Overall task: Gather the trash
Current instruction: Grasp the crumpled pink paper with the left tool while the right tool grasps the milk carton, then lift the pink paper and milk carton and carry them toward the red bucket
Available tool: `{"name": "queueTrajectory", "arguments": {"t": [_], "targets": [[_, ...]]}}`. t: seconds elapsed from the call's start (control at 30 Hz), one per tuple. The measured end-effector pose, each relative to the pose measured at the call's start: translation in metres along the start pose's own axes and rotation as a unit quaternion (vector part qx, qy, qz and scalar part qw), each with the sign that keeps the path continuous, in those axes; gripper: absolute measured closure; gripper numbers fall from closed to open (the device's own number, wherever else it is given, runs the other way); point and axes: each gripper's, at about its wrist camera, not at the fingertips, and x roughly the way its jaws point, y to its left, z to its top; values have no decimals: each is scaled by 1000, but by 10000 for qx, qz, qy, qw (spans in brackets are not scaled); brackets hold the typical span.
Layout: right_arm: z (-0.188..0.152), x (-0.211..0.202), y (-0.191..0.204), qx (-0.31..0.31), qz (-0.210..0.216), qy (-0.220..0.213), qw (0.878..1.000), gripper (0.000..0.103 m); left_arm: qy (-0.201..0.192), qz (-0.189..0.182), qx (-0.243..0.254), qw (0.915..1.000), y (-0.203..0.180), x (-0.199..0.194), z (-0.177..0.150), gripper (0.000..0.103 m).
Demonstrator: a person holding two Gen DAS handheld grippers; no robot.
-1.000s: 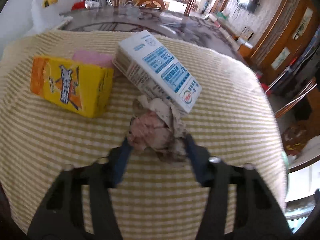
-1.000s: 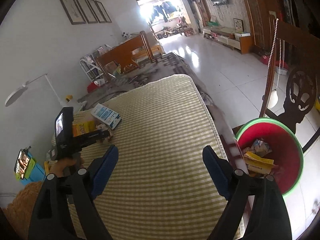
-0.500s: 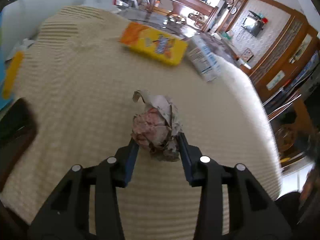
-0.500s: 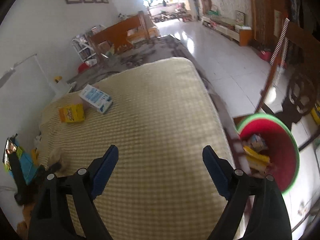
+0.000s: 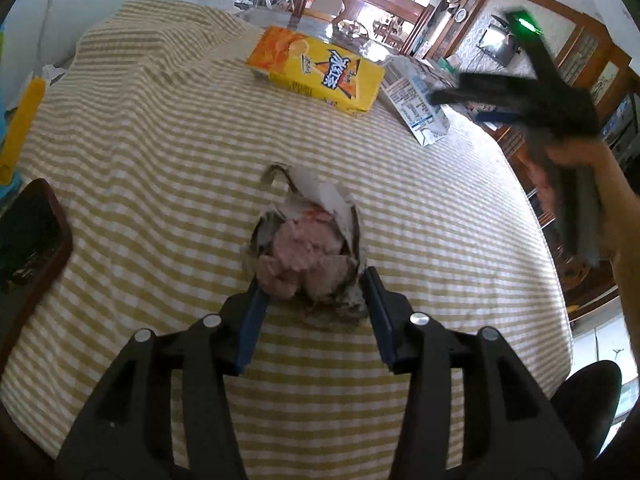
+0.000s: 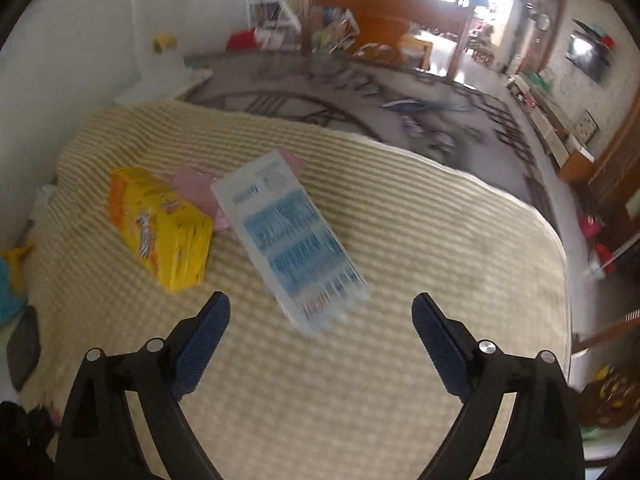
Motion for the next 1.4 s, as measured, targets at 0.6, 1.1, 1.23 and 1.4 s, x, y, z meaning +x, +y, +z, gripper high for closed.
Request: {"name": "queueTrajectory", "arguments": {"t": [0.6, 1.1, 1.23, 1.4], "targets": [[-51, -12, 9, -70, 233, 727, 9971, 44, 42, -123, -57, 9999, -2, 3, 3, 48], [-169, -85, 6, 419, 439, 603, 9963, 45, -92, 166, 248, 9995, -17, 9, 0, 44], [-184, -72, 6, 716, 616, 774, 9925, 44, -119, 213, 305, 9992, -19, 9, -1, 44], [-190, -70, 10, 919, 770, 757, 9899, 35, -144, 239, 340, 9990, -20, 10, -2, 45]]}}
